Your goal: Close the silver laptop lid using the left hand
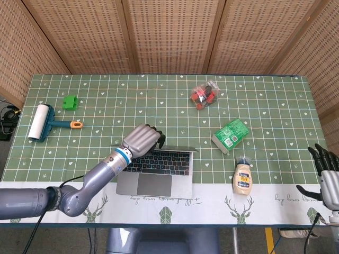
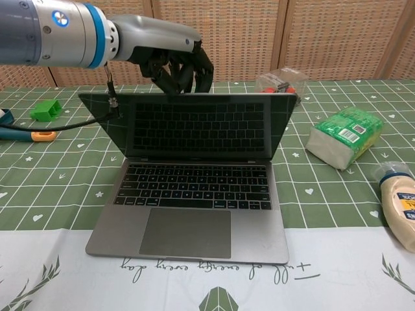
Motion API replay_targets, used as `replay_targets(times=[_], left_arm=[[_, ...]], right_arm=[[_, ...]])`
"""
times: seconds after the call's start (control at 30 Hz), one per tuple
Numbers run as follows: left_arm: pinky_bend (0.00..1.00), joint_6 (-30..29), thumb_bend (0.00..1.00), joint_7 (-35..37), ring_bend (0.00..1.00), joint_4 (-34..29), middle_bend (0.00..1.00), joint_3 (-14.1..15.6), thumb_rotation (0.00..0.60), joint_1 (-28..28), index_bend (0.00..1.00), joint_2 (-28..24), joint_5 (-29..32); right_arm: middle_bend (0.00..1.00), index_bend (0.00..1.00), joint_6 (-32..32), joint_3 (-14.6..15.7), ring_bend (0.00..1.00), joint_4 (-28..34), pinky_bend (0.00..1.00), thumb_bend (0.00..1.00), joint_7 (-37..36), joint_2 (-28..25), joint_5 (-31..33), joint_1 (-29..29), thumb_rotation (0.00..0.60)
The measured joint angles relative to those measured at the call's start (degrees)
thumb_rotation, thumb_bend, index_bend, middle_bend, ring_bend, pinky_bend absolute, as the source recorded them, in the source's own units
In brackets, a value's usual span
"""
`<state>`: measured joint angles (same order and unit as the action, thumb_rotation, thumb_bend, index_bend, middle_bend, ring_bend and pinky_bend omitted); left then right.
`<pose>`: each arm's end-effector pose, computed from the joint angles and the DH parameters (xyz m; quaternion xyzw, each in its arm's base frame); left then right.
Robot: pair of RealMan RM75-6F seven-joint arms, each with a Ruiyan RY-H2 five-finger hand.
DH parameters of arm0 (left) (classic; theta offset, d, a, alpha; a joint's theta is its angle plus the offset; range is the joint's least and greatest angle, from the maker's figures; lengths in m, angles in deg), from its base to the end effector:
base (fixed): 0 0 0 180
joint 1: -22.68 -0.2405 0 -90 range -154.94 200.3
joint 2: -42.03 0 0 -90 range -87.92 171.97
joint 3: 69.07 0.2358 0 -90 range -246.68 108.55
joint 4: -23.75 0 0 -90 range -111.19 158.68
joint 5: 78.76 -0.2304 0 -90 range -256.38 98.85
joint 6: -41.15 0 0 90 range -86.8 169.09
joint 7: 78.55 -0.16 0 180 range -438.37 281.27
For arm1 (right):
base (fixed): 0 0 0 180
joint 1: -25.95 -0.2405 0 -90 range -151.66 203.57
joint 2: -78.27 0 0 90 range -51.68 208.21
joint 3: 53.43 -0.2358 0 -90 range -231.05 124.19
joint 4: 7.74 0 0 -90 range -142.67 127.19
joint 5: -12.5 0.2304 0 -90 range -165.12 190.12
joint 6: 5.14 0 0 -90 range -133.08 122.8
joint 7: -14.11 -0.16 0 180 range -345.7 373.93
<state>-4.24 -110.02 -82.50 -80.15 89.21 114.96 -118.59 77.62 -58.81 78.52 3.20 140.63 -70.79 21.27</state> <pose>0.0038 0.3415 -0.0121 -0.8334 -0.3215 -0.3269 0.3085 -0.3320 -0.2081 0.1597 0.5594 -0.4118 0.4029 0.5960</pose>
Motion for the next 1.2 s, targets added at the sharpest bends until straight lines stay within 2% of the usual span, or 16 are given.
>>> replay_targets(times=[0.23, 0.47, 0.7, 1.2], left_arm=[[0.36, -0.7, 1.0, 0.1, 0.35, -4.0, 0.39, 3.6, 0.6, -1.5, 0.49, -0.3, -3.9], [0.36, -0.5, 1.0, 0.5, 0.35, -4.6, 0.39, 7.2, 0.6, -2.8, 0.49, 2.0, -6.6], [0.36, 0.0, 1.0, 1.2, 0.35, -2.2, 0.39, 10.0, 0.6, -3.8, 0.49, 5.5, -7.8], [0.36, 0.9, 1.0, 1.2, 0.35, 4.5, 0.39, 12.6, 0.6, -4.2, 0.48, 12.5, -8.0]], right_arm=[[0.0, 0.0, 0.4, 0.2, 0.0, 0.5, 0.0, 0.02, 0.2, -0.2, -0.5, 0.1, 0.6], [0.0, 0.0, 0.6, 0.4, 0.0, 0.8, 0.0, 0.02, 0.3, -0.4, -1.0, 0.2, 0.6], [0.0, 0.0, 0.8, 0.5, 0.0, 1.0, 0.0, 0.02, 0.3, -0.5, -1.1, 0.3, 0.6], [0.0, 0.0, 0.6, 0.5, 0.0, 1.1, 0.0, 0.02, 0.5, -0.6, -0.9, 0.3, 0.6]])
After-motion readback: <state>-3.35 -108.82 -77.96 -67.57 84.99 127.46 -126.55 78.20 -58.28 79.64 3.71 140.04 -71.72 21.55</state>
